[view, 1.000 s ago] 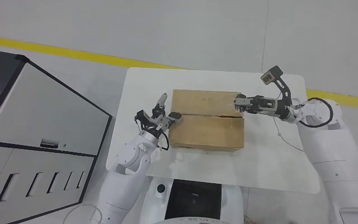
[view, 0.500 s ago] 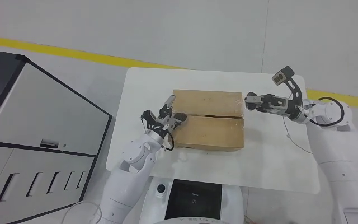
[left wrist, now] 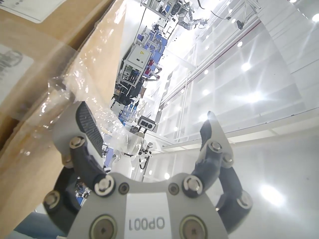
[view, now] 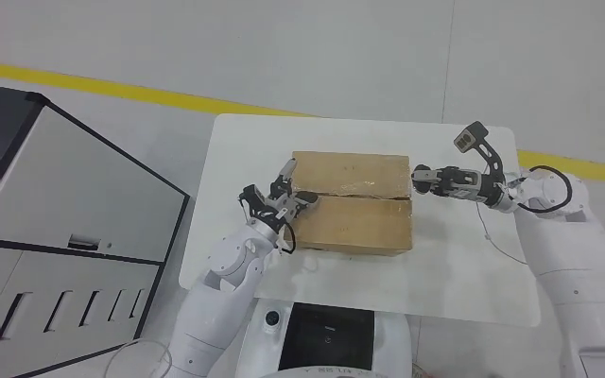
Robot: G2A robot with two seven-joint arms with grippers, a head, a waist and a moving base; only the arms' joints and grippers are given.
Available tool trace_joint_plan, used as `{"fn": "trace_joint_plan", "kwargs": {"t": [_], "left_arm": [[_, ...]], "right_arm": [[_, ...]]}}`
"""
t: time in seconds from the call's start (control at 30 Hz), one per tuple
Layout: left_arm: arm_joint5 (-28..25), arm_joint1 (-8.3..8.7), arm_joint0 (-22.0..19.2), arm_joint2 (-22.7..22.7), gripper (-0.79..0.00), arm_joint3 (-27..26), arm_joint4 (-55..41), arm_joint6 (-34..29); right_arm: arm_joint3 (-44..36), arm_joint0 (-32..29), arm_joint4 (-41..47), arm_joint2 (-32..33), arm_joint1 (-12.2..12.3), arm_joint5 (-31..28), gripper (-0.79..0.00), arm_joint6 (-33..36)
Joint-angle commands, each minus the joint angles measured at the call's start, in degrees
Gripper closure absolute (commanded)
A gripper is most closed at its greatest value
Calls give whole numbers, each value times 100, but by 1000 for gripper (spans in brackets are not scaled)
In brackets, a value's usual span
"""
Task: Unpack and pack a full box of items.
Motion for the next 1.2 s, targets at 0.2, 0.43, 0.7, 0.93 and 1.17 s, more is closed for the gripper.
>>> {"fn": "trace_joint_plan", "kwargs": {"t": [0.2,0.43,0.7,0.93,1.17], "left_arm": [[-16,0,-111,124,-785,56,60,-7],[-4,1,-97,252,-785,-42,52,-43],[-13,-9,-187,347,-785,-104,-56,-8],[-217,-28,-231,455,-785,-22,-109,80],[-340,-107,-365,921,-785,256,-28,358]], "right_arm": [[41,-72,-68,-5,18,88,0,-92],[172,-99,-38,-44,16,103,0,-121],[336,-52,38,-93,2,94,0,-165],[403,-7,68,-95,4,143,0,-167],[445,7,57,-94,11,147,0,-164]]}}
